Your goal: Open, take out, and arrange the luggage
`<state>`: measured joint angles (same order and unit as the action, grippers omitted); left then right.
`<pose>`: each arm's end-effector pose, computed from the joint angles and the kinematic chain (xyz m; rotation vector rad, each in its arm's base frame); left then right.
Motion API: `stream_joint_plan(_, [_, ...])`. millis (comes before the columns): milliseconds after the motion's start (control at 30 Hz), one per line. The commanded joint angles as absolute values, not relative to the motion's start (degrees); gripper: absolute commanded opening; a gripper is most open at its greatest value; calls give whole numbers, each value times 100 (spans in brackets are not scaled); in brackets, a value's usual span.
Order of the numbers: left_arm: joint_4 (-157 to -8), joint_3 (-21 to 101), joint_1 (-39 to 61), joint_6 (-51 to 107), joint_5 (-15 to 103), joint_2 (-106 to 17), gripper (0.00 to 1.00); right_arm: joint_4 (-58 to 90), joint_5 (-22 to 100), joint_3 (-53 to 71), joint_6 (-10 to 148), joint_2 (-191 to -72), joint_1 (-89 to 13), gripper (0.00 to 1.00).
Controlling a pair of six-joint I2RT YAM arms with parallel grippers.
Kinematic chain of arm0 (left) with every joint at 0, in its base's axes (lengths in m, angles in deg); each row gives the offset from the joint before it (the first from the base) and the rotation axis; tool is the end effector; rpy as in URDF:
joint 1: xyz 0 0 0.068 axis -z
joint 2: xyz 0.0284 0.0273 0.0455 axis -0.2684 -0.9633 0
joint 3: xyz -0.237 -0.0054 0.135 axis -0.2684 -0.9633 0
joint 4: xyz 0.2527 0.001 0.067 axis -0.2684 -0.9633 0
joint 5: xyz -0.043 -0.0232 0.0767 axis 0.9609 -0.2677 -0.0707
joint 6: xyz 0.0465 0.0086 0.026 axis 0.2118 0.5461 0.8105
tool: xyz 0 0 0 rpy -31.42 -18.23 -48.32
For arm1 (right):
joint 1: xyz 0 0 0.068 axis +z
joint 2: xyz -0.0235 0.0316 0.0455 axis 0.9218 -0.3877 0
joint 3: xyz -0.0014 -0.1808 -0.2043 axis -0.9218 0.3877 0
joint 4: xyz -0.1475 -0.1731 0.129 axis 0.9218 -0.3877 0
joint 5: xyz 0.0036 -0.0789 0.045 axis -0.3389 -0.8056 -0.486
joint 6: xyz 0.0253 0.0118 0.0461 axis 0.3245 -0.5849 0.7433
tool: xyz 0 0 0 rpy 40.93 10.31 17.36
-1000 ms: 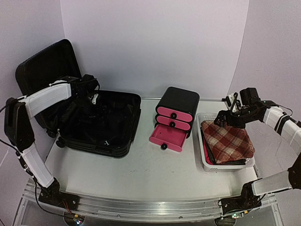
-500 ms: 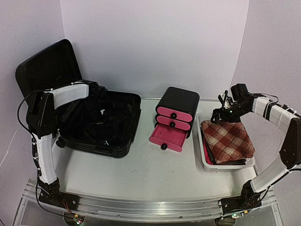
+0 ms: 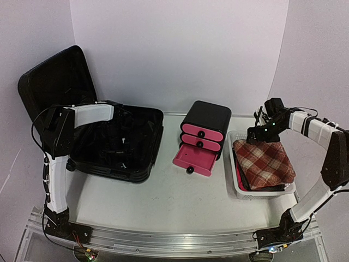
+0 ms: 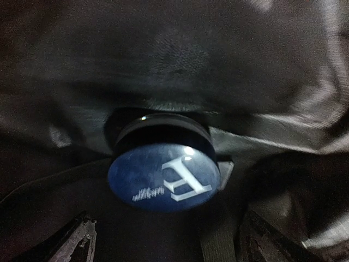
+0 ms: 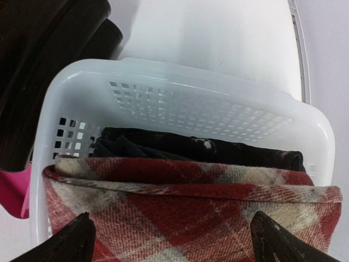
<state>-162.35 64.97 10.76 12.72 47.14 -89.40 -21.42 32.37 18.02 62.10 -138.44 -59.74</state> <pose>0.3386 -0.1754 0.1952 0.0318 -2.8804 0.1379 0.3138 0.0414 0.2519 -0.1732 2.5925 0.0615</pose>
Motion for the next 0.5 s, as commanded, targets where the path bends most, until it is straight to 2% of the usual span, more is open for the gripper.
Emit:
stream_joint_plan(0, [-16291, 6460, 1189, 1260, 4476, -9087, 93, -1964, 3022, 1510, 6262, -13835, -5970, 98])
stream_joint_plan(100, [-16214, 6464, 1194, 1246, 4307, -9221, 92, -1960, 2986, 1515, 6259, -13819, -5965, 98])
stream_joint_plan(200, [-16202, 6594, 1194, 1224, 4110, -9387, 83, -1963, 2992, 1569, 6257, -13710, -5963, 98])
stream_joint_plan(333, [-16201, 6721, 1196, 1321, 3835, -9458, 78, -1964, 3032, 1822, 6334, -13374, -5968, 98])
stream_joint_plan(467, [-16124, 6713, 1194, 1571, 3624, -9519, 69, -1964, 2936, 2146, 6426, -12835, -5963, 98])
